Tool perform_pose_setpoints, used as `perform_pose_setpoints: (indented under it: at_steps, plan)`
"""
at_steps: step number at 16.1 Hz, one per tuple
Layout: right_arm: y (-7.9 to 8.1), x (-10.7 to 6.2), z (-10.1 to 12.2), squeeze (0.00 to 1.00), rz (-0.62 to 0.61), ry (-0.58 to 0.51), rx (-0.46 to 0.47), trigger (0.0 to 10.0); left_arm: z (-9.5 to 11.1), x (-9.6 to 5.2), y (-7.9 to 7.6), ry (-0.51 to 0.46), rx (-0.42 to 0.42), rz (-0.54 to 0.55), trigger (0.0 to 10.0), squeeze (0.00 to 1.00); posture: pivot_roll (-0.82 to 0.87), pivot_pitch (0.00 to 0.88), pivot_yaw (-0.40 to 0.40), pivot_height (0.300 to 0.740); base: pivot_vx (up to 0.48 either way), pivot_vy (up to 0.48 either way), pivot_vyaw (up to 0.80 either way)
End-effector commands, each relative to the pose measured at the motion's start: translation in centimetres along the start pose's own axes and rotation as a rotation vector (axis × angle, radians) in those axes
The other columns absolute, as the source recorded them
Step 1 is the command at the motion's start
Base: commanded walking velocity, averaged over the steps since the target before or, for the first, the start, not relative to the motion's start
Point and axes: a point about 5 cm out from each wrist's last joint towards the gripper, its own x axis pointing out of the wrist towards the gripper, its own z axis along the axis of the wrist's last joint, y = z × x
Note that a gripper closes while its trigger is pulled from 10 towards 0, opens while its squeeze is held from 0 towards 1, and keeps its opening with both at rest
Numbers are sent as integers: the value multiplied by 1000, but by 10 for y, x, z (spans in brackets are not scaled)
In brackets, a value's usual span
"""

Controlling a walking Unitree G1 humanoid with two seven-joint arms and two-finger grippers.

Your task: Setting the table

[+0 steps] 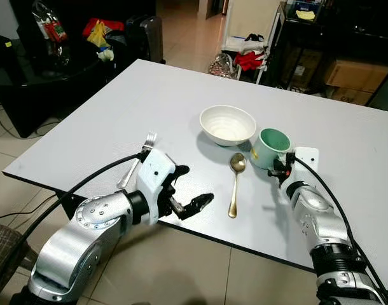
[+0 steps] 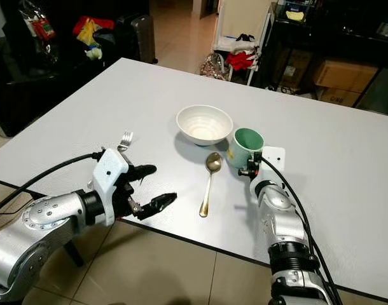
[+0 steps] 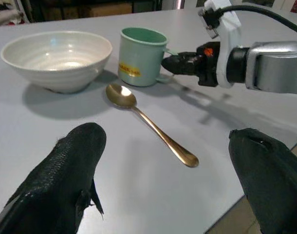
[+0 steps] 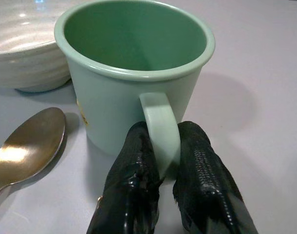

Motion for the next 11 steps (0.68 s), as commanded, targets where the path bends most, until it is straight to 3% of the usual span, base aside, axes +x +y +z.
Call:
perform_pose_setpoints:
  at_steps: [1, 2, 8, 11]
  plan:
    - [-3, 2, 3, 471, -19, -2, -20, 10000, 2, 0, -5, 4, 2, -36, 10000, 0, 80, 0, -66, 740, 0, 0, 0]
    - [-4, 2, 2, 1000, -27, 0, -25, 10000, 2, -1, -7, 10, -3, -56, 10000, 0, 80, 0, -66, 740, 0, 0, 0]
    - [-4, -15, 14, 1000, -28, -68, -3, 10000, 5, -2, -6, 0, 3, -60, 10000, 0, 73, 0, -61, 740, 0, 0, 0]
    - [-3, -54, 26, 1000, -4, -127, -22, 10000, 6, -7, -1, -15, 72, -7, 10000, 0, 69, 0, -57, 740, 0, 0, 0]
